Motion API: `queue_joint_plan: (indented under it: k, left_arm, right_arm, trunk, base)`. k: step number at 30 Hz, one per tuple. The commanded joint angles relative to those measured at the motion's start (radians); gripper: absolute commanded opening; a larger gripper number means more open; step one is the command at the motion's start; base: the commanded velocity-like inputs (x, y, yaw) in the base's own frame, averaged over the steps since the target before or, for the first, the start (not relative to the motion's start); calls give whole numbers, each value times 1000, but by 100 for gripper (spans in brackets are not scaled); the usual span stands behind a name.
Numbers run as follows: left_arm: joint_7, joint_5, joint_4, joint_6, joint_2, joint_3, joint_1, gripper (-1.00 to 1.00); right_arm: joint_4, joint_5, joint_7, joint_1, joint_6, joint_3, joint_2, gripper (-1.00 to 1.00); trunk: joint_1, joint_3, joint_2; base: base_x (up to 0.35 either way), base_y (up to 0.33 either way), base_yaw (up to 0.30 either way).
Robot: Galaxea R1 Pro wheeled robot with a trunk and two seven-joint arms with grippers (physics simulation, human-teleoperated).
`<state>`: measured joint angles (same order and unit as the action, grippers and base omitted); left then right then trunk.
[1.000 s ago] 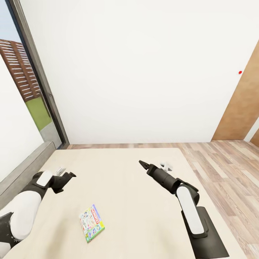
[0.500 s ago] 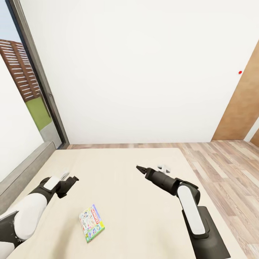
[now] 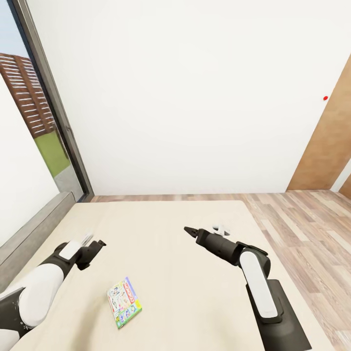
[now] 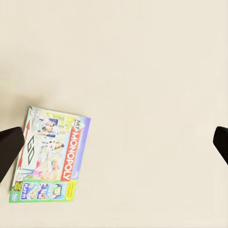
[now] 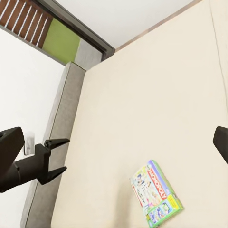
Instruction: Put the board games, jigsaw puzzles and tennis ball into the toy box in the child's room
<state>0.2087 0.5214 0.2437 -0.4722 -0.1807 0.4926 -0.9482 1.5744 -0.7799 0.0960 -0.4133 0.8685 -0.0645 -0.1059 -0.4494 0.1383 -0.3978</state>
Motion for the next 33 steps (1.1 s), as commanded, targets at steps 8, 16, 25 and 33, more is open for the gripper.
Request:
queue_joint_plan:
  k: [8, 16, 25, 33]
  left_arm:
    - [5, 13, -6, -3, -2, 6, 3, 100]
    - [9, 29, -9, -79, -8, 89, 3, 100]
    - [33, 32, -10, -146, -13, 163, 3, 100]
    - [68, 32, -11, -143, -10, 218, 3, 100]
  right_arm:
    - [1, -12, 10, -1, -3, 1, -5, 100]
    - [0, -18, 9, -1, -6, 11, -3, 100]
    - [0, -19, 9, -1, -6, 11, -5, 100]
    - [0, -19, 9, -1, -3, 12, 0, 100]
  trunk:
    - [-1, 2, -2]
    - [-1, 2, -2]
    - [-1, 2, -2]
    - [-1, 2, -2]
  base:
    - [0, 0, 0]
    - [0, 0, 0]
    - [0, 0, 0]
    - [0, 0, 0]
